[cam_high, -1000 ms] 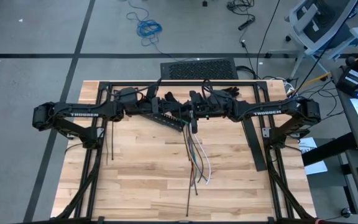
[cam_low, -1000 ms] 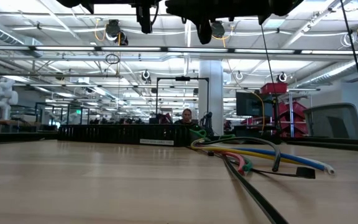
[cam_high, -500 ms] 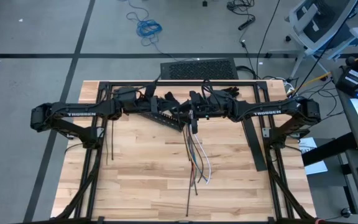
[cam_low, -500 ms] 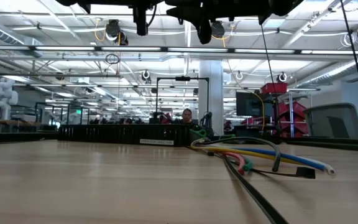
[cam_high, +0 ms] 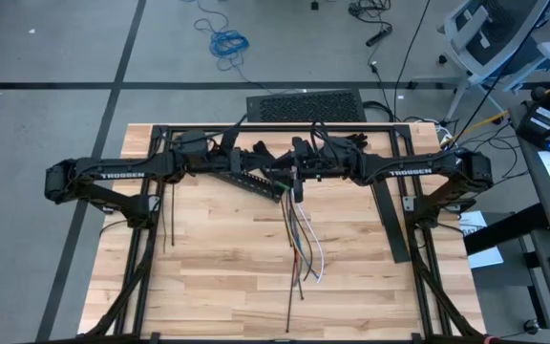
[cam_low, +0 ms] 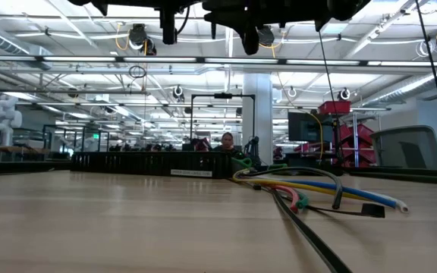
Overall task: Ziptie cables
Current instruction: Insert the black zip tie into the lock head
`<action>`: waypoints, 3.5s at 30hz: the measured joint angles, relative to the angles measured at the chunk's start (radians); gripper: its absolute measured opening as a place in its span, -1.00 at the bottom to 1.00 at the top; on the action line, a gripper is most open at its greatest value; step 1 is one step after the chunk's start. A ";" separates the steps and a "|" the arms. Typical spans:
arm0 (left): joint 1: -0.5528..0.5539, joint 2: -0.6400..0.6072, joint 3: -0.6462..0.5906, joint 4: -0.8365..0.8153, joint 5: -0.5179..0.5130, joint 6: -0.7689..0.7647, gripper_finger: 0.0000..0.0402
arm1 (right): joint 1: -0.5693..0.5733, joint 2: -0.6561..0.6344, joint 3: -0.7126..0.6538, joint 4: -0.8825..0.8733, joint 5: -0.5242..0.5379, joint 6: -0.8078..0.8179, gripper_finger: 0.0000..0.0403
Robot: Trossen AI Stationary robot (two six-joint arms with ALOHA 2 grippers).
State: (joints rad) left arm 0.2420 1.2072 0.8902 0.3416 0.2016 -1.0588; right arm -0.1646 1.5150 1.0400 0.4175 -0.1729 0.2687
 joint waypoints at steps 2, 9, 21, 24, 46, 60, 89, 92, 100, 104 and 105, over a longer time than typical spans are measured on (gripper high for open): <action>0.001 -0.002 0.000 0.000 -0.004 0.000 -1.00 | 0.000 0.000 0.000 -0.002 0.000 0.000 -0.49; 0.018 -0.005 0.000 0.001 -0.008 -0.006 -1.00 | 0.000 0.000 0.000 -0.002 0.004 -0.004 -0.73; 0.022 -0.005 0.000 0.014 -0.037 -0.002 -1.00 | 0.000 0.000 0.000 0.001 0.018 -0.019 -0.99; 0.031 -0.005 0.000 0.021 -0.030 0.008 -1.00 | 0.001 -0.001 0.001 -0.002 0.018 -0.014 -0.99; 0.107 -0.046 0.000 0.067 -0.002 0.027 -1.00 | 0.003 -0.001 0.001 -0.120 0.010 0.008 -1.00; 0.176 -0.096 0.000 0.120 -0.003 0.027 -1.00 | 0.003 0.019 0.000 -0.158 0.008 0.019 -1.00; 0.194 -0.129 0.006 0.130 0.006 0.104 -0.77 | 0.003 0.023 -0.002 -0.150 0.011 0.056 -1.00; 0.194 -0.129 0.006 0.124 0.025 0.098 -0.59 | 0.003 0.023 -0.002 -0.151 0.011 0.067 -0.98; 0.153 -0.129 0.006 0.120 0.060 0.104 -0.15 | 0.003 0.022 -0.001 -0.289 0.062 0.084 -0.74; 0.148 -0.129 0.006 0.120 0.101 0.103 -0.03 | 0.003 0.022 -0.001 -0.360 0.132 0.049 -0.52; 0.148 -0.129 0.006 0.120 0.122 0.099 -0.02 | 0.003 0.022 -0.001 -0.369 0.141 0.040 -0.46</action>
State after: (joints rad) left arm 0.3901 1.0786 0.8959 0.4615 0.3232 -0.9596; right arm -0.1619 1.5372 1.0386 0.0484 -0.0317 0.3090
